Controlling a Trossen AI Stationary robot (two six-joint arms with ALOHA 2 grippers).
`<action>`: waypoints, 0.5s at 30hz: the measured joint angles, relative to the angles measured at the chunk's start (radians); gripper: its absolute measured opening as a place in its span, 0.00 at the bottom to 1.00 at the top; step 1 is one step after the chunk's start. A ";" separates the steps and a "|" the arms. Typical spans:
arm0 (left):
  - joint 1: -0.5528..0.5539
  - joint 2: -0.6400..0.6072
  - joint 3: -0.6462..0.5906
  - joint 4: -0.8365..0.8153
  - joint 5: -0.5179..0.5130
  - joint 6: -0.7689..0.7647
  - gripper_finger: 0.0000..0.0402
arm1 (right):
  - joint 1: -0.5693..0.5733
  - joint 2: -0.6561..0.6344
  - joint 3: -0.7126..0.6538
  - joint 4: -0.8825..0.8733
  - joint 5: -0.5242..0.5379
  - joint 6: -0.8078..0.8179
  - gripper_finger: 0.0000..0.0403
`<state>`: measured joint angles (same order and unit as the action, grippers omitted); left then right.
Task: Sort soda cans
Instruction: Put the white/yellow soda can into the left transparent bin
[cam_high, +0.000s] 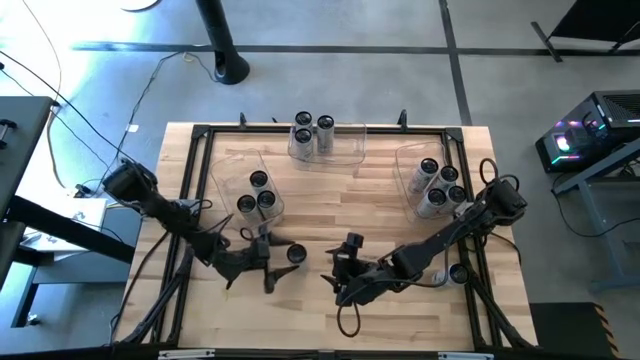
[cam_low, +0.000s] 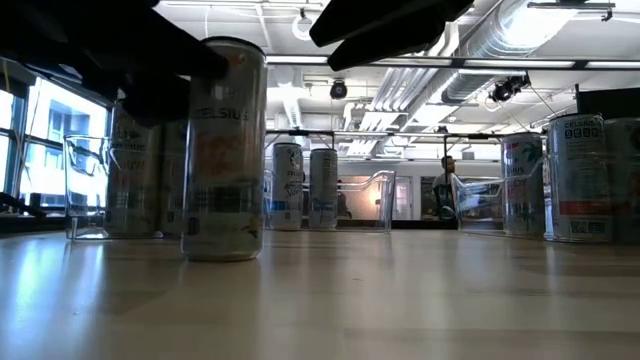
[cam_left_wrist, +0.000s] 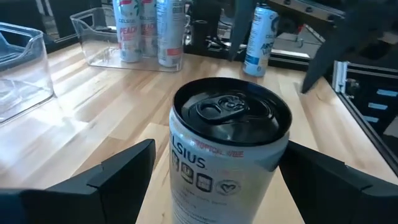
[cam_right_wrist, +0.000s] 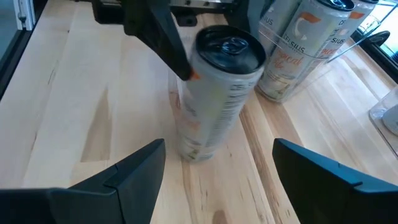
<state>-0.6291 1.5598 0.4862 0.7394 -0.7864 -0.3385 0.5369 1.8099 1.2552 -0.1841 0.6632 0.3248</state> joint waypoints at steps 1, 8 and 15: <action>0.007 0.007 0.000 0.013 0.000 0.000 0.81 | 0.000 0.000 0.000 0.000 0.000 0.000 0.72; 0.059 0.051 0.009 0.092 0.067 0.001 0.81 | 0.000 0.000 0.000 0.000 0.000 0.000 0.72; 0.081 0.094 0.067 0.091 0.122 0.058 0.81 | 0.000 -0.001 0.000 -0.005 0.000 0.012 0.72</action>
<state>-0.5482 1.6538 0.5528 0.8301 -0.6641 -0.2802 0.5369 1.8091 1.2556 -0.1887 0.6636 0.3366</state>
